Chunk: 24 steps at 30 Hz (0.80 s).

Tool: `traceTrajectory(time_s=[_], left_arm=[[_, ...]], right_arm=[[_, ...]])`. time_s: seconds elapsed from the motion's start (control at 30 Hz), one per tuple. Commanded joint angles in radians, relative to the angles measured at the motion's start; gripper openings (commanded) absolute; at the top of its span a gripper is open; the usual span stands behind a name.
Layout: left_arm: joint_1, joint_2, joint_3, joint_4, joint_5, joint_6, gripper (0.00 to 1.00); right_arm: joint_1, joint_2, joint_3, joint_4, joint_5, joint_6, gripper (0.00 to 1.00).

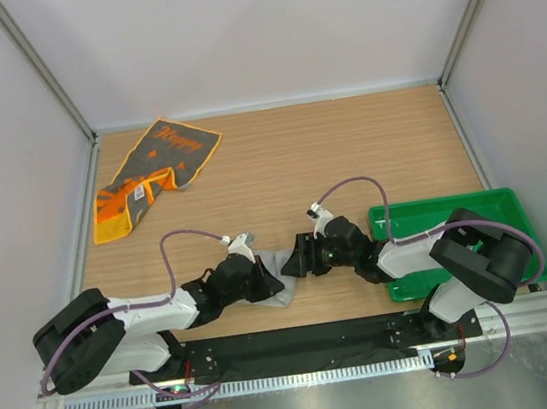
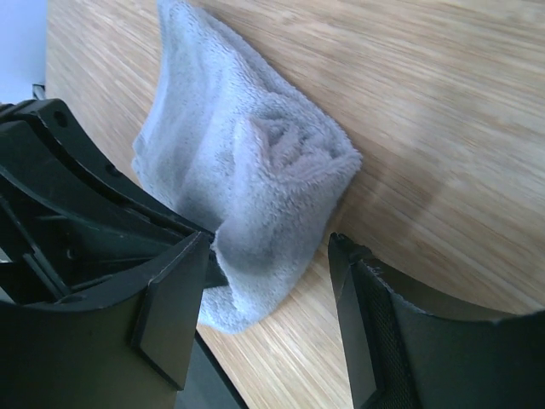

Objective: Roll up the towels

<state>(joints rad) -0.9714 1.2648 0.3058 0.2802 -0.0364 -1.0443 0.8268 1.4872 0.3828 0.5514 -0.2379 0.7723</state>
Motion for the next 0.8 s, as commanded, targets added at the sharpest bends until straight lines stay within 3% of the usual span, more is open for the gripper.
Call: traceTrajectory(time_s=[0.0, 0.33, 0.77], left_arm=[[0.013, 0.065, -0.056, -0.159, -0.030, 0.043, 0.00], [0.017, 0.073, -0.057, -0.136, -0.010, 0.046, 0.00], [0.020, 0.056, -0.024, -0.225, -0.034, 0.066, 0.00]], right_arm=[[-0.002, 0.063, -0.007, 0.087, -0.009, 0.007, 0.65], [0.006, 0.156, 0.004, 0.199, -0.046, 0.044, 0.56], [0.014, 0.117, 0.011, 0.168, -0.055, 0.065, 0.23]])
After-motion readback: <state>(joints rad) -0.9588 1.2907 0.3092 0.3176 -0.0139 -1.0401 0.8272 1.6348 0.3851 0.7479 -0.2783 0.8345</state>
